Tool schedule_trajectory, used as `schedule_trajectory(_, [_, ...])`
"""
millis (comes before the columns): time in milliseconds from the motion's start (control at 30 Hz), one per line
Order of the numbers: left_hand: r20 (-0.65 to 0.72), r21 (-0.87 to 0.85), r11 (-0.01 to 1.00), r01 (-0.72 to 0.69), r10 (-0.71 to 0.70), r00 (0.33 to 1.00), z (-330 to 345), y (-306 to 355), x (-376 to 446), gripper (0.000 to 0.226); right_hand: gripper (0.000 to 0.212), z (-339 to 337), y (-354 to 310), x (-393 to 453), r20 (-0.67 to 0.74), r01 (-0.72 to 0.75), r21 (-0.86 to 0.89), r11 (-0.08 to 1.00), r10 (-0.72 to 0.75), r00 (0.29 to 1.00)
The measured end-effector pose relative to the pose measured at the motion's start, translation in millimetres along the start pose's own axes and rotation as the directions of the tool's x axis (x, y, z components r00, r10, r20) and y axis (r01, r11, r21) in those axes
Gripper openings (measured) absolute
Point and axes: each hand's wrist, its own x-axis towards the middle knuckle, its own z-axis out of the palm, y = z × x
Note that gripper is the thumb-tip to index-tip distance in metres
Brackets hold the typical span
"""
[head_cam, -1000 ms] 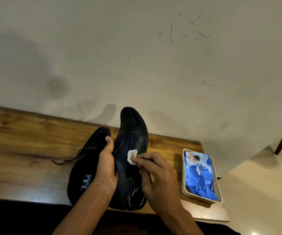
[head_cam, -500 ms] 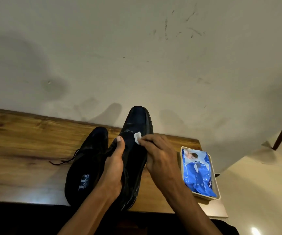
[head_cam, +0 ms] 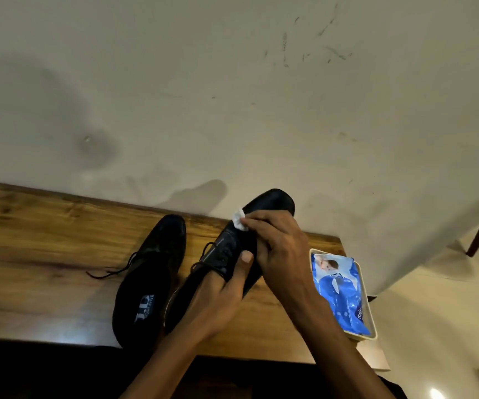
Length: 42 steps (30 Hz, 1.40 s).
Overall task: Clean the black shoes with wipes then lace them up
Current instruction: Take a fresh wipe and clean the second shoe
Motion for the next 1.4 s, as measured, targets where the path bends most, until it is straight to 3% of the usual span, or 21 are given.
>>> schedule_trajectory(133, [0.025,0.141,0.990,-0.024,0.021,0.999,5.6,1.2,-3.4,0.052,0.025,-4.2,12.8,2.0,-0.023,-0.079,-0.119,0.990,0.077,0.997])
schedule_trajectory(267, [-0.022,0.118,0.992,-0.051,0.054,0.998,5.4,-1.1,-1.7,0.039,0.035,-8.9,-3.4,-15.9,0.050,-0.071,-0.010,0.997,0.071,0.996])
schedule_trajectory(333, [-0.059,0.087,0.995,-0.048,0.054,0.997,0.8,2.5,-1.5,0.035,0.026,-12.9,-2.9,-25.4,0.040,-0.076,-0.004,0.997,0.076,0.996])
schedule_trajectory(533, [-0.125,0.068,0.997,-0.024,0.033,0.992,-5.6,8.7,-3.1,0.074,0.023,-22.1,16.1,-32.6,-0.042,-0.204,0.028,0.978,0.205,0.978])
schedule_trajectory(700, [-0.086,0.127,0.991,-0.046,0.057,0.995,-2.5,12.6,-6.3,0.060,0.020,-16.3,-0.1,-27.7,-0.065,-0.124,0.072,0.990,0.129,0.990])
schedule_trajectory(833, [-0.113,0.188,0.982,-0.024,0.046,0.993,-3.5,9.6,-5.9,0.076,0.021,-8.8,-2.0,-21.8,-0.046,-0.090,0.061,0.994,0.093,0.995])
schedule_trajectory(967, [-0.084,0.264,0.963,-0.057,0.081,0.993,-4.3,9.4,-5.4,0.050,0.030,-6.4,-1.2,-13.4,0.003,0.017,0.023,1.000,-0.017,1.000])
schedule_trajectory(1067, [-0.066,0.315,0.948,-0.039,0.063,0.996,-6.0,5.6,-6.6,0.062,0.034,-7.9,9.9,-6.9,-0.055,0.063,-0.050,0.997,-0.066,0.996])
schedule_trajectory(1233, [-0.071,0.252,0.968,-0.016,0.035,0.997,-9.4,7.4,-8.4,0.061,0.055,-8.7,8.7,-21.8,-0.054,0.022,-0.094,0.995,-0.027,0.998])
schedule_trajectory(1333, [-0.092,0.169,0.985,-0.044,0.060,0.994,-12.9,10.2,-9.6,0.028,0.053,-9.4,-0.7,-32.0,-0.003,0.043,-0.070,0.997,-0.043,0.999])
schedule_trajectory(1400, [-0.088,0.134,0.990,-0.039,0.051,0.995,-13.8,12.1,-10.1,0.031,0.052,-12.2,2.4,-33.8,-0.001,0.056,-0.091,0.994,-0.057,0.998])
